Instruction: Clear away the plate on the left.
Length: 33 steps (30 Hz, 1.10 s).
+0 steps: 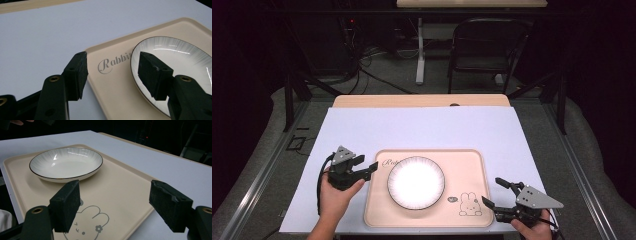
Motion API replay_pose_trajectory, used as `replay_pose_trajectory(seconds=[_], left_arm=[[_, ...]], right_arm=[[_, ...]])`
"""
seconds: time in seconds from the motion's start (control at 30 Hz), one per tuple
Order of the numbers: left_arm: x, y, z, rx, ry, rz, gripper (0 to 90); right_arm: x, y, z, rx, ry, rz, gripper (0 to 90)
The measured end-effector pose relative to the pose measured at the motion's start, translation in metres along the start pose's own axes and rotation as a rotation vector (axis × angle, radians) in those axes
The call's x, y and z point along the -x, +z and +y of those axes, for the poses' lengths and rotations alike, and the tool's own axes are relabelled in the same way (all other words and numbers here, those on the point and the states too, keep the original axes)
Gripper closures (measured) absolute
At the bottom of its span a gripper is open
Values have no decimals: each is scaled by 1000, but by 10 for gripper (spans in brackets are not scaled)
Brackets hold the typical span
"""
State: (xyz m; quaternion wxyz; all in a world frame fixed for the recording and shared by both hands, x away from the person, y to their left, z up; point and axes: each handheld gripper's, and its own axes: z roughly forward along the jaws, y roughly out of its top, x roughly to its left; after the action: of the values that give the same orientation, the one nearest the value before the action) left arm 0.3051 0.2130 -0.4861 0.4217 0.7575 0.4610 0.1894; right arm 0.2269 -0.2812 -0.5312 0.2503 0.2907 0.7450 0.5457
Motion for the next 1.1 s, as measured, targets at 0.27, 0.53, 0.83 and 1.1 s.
replay_pose_trajectory(seconds=[0.27, 0.53, 0.83, 1.1], left_arm=[[-13, -15, -21, 8, -15, 28, 410], [-24, -24, -39, 30, -41, 71, 409], [-29, -23, -54, 48, -68, 87, 409], [-31, -19, -60, 24, -67, 90, 409]], right_arm=[[0, 0, 0, -1, 0, -1, 243], [0, 0, 0, -1, -1, -1, 243], [0, 0, 0, -1, -2, -1, 243], [0, 0, 0, 1, -3, -1, 243]])
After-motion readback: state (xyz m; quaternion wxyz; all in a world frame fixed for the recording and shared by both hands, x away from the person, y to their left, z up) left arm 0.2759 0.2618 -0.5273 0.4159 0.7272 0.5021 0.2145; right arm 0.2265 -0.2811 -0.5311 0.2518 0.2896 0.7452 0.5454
